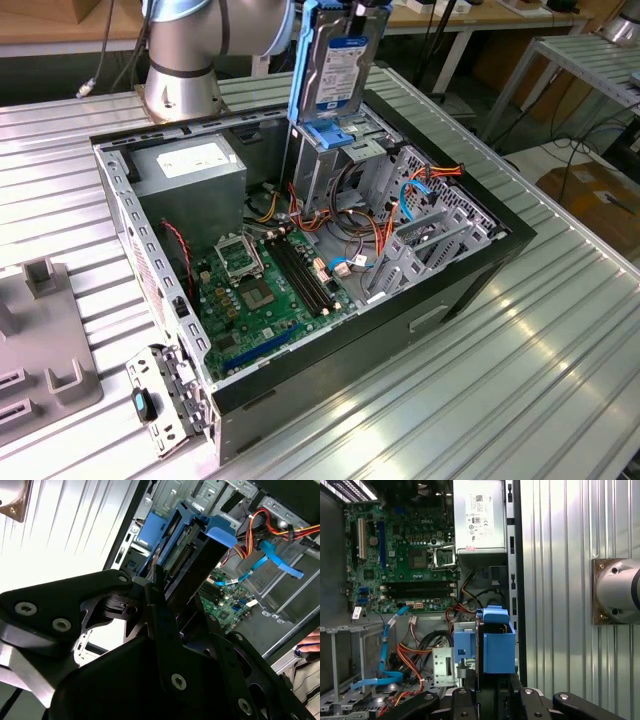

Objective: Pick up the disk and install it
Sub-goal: 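Pick up the disk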

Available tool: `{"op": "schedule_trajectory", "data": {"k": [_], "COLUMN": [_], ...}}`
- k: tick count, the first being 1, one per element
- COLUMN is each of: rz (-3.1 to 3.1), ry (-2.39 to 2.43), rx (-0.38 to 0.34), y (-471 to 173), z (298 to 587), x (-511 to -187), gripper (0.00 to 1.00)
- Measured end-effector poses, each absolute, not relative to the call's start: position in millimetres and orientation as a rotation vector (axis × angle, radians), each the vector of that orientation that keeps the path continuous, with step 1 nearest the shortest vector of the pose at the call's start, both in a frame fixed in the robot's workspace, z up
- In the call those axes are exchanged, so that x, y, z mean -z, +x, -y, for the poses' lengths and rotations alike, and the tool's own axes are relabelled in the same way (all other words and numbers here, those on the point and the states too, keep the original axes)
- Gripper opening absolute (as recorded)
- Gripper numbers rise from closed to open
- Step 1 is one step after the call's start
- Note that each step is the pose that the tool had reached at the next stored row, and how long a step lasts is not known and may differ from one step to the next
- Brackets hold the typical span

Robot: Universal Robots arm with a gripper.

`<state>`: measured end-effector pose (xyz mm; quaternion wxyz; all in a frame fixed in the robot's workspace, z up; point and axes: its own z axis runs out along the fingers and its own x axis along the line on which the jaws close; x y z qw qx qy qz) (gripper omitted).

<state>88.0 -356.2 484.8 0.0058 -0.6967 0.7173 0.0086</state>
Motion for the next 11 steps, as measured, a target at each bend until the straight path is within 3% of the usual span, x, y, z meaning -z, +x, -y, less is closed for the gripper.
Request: {"op": "schedule_trajectory", "data": {"k": [11], "rz": [-2.245], "ry": [-2.181], "rx": [-0.027], "y": [108.1], "z": [356.2], "x": [-484.9], "gripper": [0.35]}}
